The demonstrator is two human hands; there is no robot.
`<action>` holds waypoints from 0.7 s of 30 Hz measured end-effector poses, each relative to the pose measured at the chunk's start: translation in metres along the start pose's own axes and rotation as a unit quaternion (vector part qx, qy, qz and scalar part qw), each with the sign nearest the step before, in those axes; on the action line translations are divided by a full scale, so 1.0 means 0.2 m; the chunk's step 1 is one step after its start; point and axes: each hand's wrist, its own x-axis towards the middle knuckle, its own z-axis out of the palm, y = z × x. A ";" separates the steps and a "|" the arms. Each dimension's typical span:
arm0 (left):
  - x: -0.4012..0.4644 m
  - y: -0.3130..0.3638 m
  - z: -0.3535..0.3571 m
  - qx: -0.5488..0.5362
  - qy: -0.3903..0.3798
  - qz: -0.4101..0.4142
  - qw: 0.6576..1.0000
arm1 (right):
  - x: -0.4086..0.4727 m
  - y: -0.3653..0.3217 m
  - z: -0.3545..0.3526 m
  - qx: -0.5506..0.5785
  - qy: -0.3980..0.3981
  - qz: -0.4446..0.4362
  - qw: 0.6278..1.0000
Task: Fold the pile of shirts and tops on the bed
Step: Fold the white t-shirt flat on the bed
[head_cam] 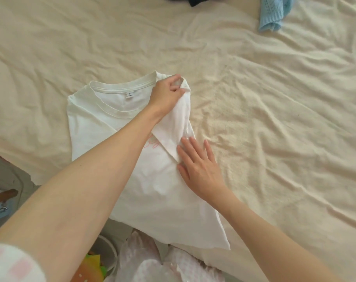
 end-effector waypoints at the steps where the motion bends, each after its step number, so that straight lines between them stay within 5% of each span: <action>1: 0.01 -0.01 0.00 0.012 -0.012 0.002 1.000 | -0.01 0.00 0.00 0.000 0.005 -0.002 1.000; 7: -0.06 -0.07 -0.03 0.170 0.030 0.089 0.981 | 0.02 0.01 -0.03 0.009 0.038 -0.012 0.999; 12: -0.13 -0.20 -0.11 0.355 0.087 0.087 0.927 | 0.14 -0.01 -0.01 -0.021 0.046 -0.020 0.999; 21: -0.25 -0.29 -0.22 0.313 0.038 0.076 0.946 | 0.24 -0.01 -0.02 -0.055 -0.032 -0.020 0.998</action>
